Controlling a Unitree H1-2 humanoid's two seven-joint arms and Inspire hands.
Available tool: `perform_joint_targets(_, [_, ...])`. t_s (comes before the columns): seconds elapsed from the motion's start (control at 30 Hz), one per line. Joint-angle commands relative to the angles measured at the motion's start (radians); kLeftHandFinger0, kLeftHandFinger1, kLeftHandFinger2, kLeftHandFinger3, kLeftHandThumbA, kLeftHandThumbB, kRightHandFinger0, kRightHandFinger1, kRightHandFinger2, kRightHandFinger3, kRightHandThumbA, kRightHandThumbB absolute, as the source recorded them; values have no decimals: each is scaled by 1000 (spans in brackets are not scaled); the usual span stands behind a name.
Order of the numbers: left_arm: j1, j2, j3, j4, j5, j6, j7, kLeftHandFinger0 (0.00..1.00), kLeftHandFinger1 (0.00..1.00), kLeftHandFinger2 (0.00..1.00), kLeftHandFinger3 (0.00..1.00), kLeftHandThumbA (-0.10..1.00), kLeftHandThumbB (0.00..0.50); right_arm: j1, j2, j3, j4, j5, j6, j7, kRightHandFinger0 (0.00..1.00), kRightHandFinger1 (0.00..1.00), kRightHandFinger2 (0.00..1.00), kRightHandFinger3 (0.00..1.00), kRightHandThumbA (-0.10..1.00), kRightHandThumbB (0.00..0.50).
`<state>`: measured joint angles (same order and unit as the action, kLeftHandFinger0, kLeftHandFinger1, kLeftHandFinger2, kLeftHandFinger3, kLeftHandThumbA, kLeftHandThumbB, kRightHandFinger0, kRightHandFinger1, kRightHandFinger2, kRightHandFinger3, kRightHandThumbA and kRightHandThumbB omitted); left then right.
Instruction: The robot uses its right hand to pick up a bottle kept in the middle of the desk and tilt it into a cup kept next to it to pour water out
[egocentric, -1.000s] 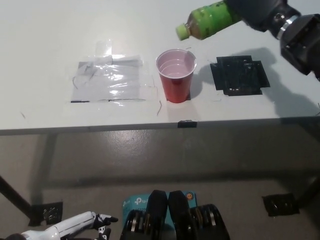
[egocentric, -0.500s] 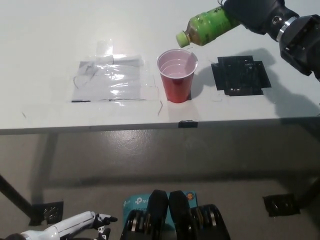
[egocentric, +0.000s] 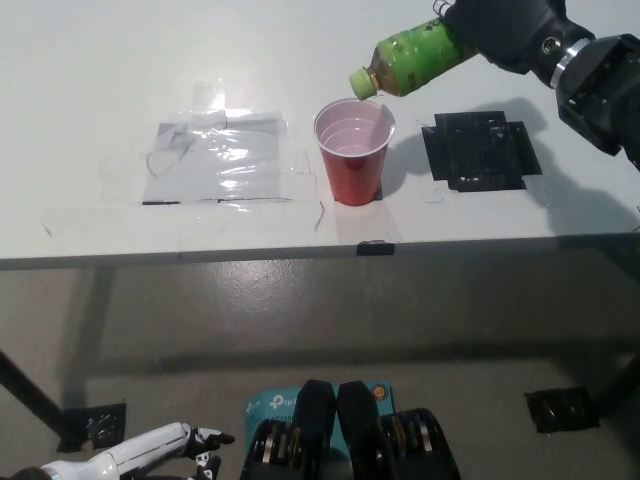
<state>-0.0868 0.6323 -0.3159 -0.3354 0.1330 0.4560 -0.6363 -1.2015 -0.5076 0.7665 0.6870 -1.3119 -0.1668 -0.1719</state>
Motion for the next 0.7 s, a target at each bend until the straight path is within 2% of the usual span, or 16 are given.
perform_joint_targets(0.0, [0,32,1,-22,14,13,-11,1000,1000,1000,1000,1000,447,-51,12,-92,-12,73,27,-58,0,0,215,161,-74,223])
perform_joint_targets(0.03, [3,29,6,-24,9,14,-12,1000,1000,1000,1000,1000,422,-43,18,-114,-10,90,26,-52,0,0,219,32,-95,198])
perform_joint_targets(0.07, [6,26,11,-26,3,14,-14,1000,1000,1000,1000,1000,424,-31,26,-140,-11,117,31,-42,0,0,240,1,-100,179])
perform_joint_targets(0.1, [10,28,11,-27,2,14,-13,1000,1000,1000,1000,1000,425,-26,33,-150,-13,121,37,-32,0,7,277,0,-100,171])
perform_joint_targets(0.13, [13,28,12,-27,2,14,-12,1000,1000,1000,1000,1000,434,-19,38,-163,-18,126,42,-19,0,10,288,0,-100,184])
perform_joint_targets(0.17, [12,29,10,-25,3,13,-11,1000,1000,1000,1000,1000,443,-7,45,-187,-30,142,60,10,0,46,355,80,-44,150])
perform_joint_targets(0.27, [13,23,14,-22,1,14,-8,1000,1000,1000,1000,1000,439,29,72,-267,-68,198,121,92,0,85,401,86,23,86])
perform_joint_targets(0.3, [13,25,11,-25,8,14,-8,1000,1000,1000,1000,1000,450,40,83,-298,-76,229,128,111,0,77,386,216,-11,69])
perform_joint_targets(0.33, [15,26,7,-28,18,14,-5,1000,1000,1000,1000,1000,448,55,101,-338,-85,278,139,136,0,70,350,246,-41,72])
perform_joint_targets(0.37, [21,23,8,-27,15,14,-2,1000,1000,1000,1000,1000,449,64,115,-365,-87,300,147,151,0,33,277,335,-36,65])
perform_joint_targets(0.43, [19,18,13,-17,-4,14,-6,1000,1000,1000,1000,1000,460,100,150,-447,-106,389,158,156,0,0,164,388,-98,53])
perform_joint_targets(0.47, [19,16,14,-14,-5,14,-6,1000,1000,1000,1000,1000,449,109,166,-477,-103,417,163,149,0,0,163,389,-100,47])
perform_joint_targets(0.53, [19,14,15,-12,-8,14,-6,1000,1000,1000,1000,1000,460,124,194,-535,-112,467,189,169,0,0,153,377,-100,16])
perform_joint_targets(0.57, [20,19,10,-18,5,14,-5,1000,1000,1000,1000,1000,462,129,222,-585,-119,516,234,201,0,1,167,300,-78,0])
perform_joint_targets(0.67, [25,15,17,-19,0,14,-3,1000,1000,1000,1000,1000,443,154,299,-727,-150,659,340,245,0,0,1,155,-100,0])
